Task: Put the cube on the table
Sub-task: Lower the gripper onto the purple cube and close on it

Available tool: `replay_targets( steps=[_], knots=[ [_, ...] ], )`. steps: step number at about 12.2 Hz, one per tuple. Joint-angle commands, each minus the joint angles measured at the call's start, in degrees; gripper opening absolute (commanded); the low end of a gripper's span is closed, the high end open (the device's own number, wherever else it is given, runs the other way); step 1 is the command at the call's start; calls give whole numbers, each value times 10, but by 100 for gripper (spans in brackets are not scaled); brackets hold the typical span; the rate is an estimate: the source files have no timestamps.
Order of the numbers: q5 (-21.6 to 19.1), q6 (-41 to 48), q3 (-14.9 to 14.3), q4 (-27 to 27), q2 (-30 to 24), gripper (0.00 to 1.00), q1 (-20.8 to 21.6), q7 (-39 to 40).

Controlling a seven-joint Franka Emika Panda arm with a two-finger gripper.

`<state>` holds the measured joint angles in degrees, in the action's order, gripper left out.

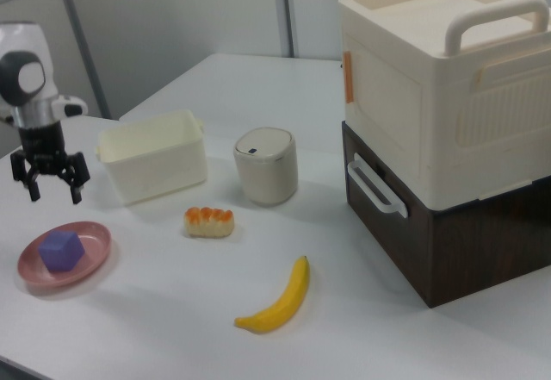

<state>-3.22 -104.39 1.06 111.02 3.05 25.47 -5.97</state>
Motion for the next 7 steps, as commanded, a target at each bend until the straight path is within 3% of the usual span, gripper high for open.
replay_targets(
  steps=[1, 7],
  knots=[
    [-11, -63, -6, 78, -17, 100, 33, 3],
    [-16, -106, -6, 82, 51, 100, 39, -60]
  ],
)
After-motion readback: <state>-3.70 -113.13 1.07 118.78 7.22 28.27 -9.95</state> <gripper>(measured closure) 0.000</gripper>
